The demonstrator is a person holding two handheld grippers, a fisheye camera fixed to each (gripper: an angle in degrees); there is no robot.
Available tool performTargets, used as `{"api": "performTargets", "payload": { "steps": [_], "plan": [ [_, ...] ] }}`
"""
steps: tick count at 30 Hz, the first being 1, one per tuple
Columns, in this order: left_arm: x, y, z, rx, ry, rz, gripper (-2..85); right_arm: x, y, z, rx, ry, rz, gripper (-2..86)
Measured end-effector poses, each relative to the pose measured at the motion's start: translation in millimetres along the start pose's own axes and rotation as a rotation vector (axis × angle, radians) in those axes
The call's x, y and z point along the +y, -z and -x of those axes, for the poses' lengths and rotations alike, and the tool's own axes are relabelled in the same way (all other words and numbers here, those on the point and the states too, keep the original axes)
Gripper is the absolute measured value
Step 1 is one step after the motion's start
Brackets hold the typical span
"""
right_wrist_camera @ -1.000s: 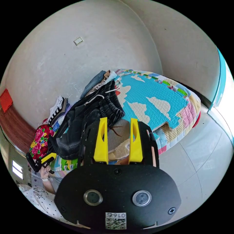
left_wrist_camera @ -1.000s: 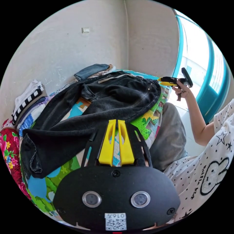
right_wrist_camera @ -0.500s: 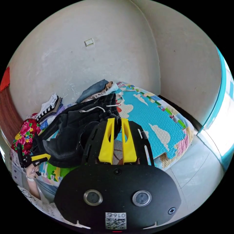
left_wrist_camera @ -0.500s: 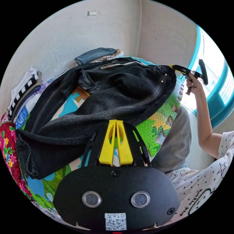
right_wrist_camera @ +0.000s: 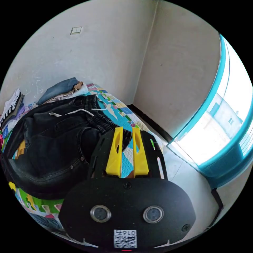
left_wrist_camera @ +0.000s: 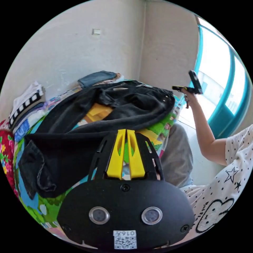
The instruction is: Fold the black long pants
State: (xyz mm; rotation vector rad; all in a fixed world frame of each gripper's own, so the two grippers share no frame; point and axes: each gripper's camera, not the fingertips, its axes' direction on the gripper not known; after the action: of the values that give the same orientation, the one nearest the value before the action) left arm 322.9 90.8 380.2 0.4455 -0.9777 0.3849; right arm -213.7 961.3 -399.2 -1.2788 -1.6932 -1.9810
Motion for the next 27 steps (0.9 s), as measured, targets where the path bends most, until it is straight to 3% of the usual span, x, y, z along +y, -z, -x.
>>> {"api": "performTargets", "payload": {
  "steps": [3, 7, 11, 13, 19, 22, 27],
  "plan": [
    [22.7, 58.1, 83.2, -0.194, 0.233, -0.055, 5.4, 25.0, 62.1, 47.0, -0.064, 0.061, -0.155, 6.8],
    [59.2, 110.0, 178.2, -0.440, 0.477, 0.022, 7.7, 66.7, 146.3, 155.9, -0.461, 0.351, -0.281, 12.2],
    [78.8, 116.5, 223.0, -0.410, 0.470, 0.143, 2.6, 106.8, 192.1, 276.3, -0.725, 0.666, -0.296, 14.3],
    [86.0, 132.4, 230.3, -0.405, 0.462, 0.100, 0.3, 129.3, 207.0, 352.5, -0.840, 0.837, -0.260, 13.3],
    [121.8, 239.0, 267.1, -0.493, 0.547, -0.047, -0.9, 138.6, 207.1, 450.6, -0.892, 0.918, -0.148, 1.9],
    [155.0, 304.5, 289.3, -0.561, 0.653, -0.143, -0.9, 137.7, 212.4, 452.6, -0.978, 0.930, -0.133, 0.5],
    [225.6, 379.6, 329.0, -0.498, 0.929, -0.341, -0.8, 132.3, 224.3, 433.3, -1.092, 0.869, -0.138, -0.2]
  ]
}}
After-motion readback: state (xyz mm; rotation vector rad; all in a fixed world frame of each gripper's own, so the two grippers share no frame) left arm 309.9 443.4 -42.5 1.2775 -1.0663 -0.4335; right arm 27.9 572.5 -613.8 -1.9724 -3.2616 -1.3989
